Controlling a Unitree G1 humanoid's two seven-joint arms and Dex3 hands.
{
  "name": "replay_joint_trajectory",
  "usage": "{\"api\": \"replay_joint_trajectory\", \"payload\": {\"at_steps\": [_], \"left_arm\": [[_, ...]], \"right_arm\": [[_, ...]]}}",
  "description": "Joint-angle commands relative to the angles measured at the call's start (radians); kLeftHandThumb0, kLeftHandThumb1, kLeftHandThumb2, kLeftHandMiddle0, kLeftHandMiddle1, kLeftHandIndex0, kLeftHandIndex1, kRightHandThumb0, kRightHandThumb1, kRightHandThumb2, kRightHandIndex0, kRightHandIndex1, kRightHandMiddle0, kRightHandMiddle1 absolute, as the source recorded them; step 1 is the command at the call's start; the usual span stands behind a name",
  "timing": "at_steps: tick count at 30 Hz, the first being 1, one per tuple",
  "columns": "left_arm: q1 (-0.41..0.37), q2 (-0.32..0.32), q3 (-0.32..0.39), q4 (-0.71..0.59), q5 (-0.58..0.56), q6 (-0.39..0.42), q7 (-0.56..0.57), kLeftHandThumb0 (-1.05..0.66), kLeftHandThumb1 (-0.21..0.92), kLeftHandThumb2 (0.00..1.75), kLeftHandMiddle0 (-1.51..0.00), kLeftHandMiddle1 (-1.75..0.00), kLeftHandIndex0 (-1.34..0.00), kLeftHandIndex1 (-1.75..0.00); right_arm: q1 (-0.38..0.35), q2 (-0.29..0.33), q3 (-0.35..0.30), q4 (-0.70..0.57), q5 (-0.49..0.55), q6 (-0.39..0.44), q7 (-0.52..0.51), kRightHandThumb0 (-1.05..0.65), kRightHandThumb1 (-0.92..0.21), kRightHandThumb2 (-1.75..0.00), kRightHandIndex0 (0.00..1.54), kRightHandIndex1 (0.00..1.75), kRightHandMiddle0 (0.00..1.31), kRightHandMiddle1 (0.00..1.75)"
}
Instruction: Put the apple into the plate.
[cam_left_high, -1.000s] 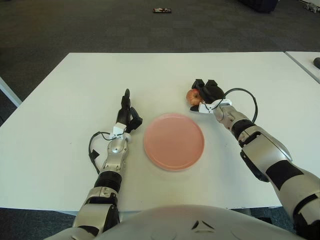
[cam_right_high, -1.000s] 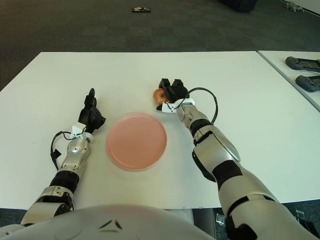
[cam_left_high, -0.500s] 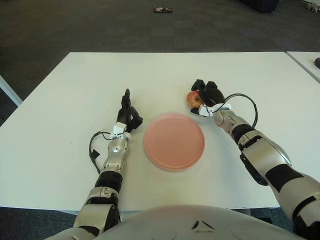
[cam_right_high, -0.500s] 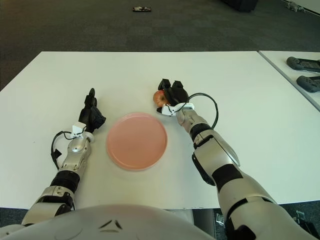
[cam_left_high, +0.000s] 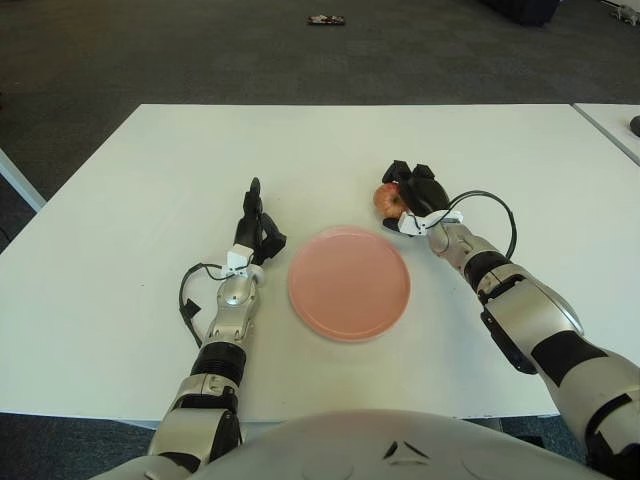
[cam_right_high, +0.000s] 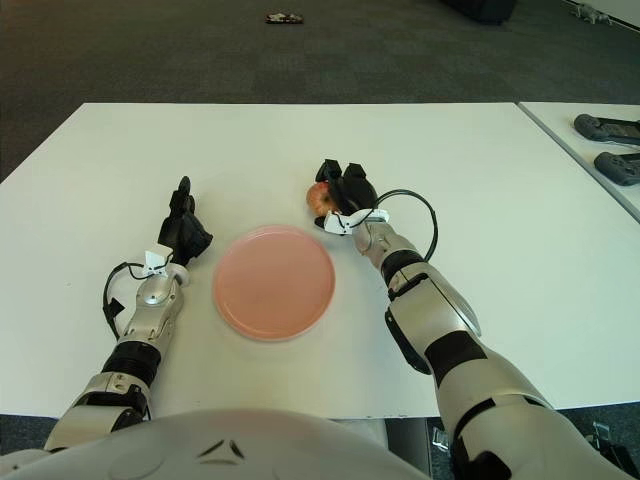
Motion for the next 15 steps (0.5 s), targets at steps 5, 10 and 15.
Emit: {"api": "replay_joint_trajectory", "payload": {"at_steps": [5, 10, 15], "left_arm": [[0.017, 0.000, 0.001, 0.024, -0.004, 0.012, -0.014, -0.95, 0.92, 1.21, -0.02, -0.01, 0.00, -0.16], [0.014, -0.002, 0.002, 0.026, -0.002, 0.008, -0.009, -0.95, 0.92, 1.22, -0.02, -0.01, 0.00, -0.16], [0.012, -0.002, 0.001, 0.026, 0.006, 0.012, 0.002, -0.96, 0.92, 1.22, -0.02, -0.01, 0.00, -0.17]], "right_arm": [[0.021, -0.008, -0.012, -0.004, 0.001, -0.029, -0.021, -0.04, -0.23, -1.38, 1.32, 1.75, 1.11, 1.75], [0.022, -0.008, -0.021, -0.011, 0.004, -0.050, -0.041, -0.03, -0.24, -1.38, 1.33, 1.75, 1.10, 1.75], [0.018, -0.004, -0.044, -0.019, 0.023, -0.070, -0.039, -0.02, -0.25, -1.38, 1.34, 1.75, 1.10, 1.75]]}}
